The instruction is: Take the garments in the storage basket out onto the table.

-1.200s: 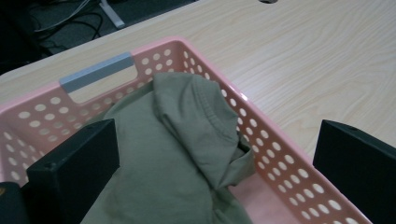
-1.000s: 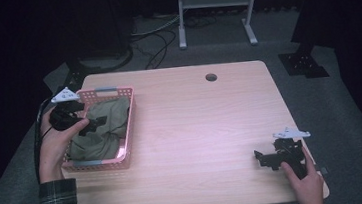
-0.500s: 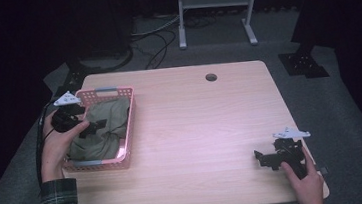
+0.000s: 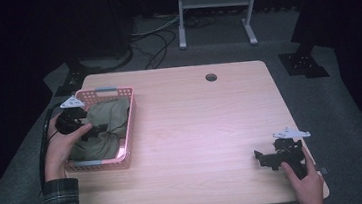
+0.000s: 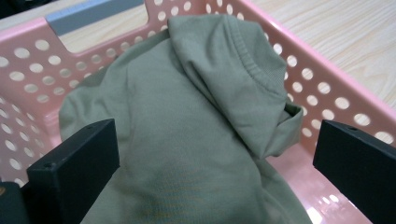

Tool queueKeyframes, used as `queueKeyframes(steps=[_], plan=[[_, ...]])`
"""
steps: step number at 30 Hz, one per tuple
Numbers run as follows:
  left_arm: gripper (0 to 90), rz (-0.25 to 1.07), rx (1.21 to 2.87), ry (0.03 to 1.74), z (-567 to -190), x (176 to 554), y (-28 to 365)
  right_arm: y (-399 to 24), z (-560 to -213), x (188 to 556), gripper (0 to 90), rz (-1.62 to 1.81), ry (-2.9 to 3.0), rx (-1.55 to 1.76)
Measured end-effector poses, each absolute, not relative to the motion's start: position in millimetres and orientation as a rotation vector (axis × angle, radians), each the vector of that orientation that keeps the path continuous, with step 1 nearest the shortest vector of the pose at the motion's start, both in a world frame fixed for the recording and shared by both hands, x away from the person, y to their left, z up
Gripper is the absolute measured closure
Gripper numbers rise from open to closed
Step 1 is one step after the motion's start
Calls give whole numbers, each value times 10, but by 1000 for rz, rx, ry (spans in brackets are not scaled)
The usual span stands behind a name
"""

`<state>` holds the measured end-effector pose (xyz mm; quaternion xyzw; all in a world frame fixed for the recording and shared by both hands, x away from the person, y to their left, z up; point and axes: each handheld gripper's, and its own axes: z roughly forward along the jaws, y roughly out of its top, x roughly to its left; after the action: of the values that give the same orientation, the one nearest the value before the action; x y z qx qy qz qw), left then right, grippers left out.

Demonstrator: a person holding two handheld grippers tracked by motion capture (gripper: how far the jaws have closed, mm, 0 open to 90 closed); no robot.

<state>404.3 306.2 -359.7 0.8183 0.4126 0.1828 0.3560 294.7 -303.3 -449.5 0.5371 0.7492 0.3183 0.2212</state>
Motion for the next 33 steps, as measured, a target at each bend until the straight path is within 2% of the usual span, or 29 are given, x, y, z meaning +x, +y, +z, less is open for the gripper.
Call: queueKeyframes(steps=[33], plan=[[0, 427, 2197, 1165, -3916, 4177, 3080, -3033, -4495, 2947, 0, 880, 2071, 1486]])
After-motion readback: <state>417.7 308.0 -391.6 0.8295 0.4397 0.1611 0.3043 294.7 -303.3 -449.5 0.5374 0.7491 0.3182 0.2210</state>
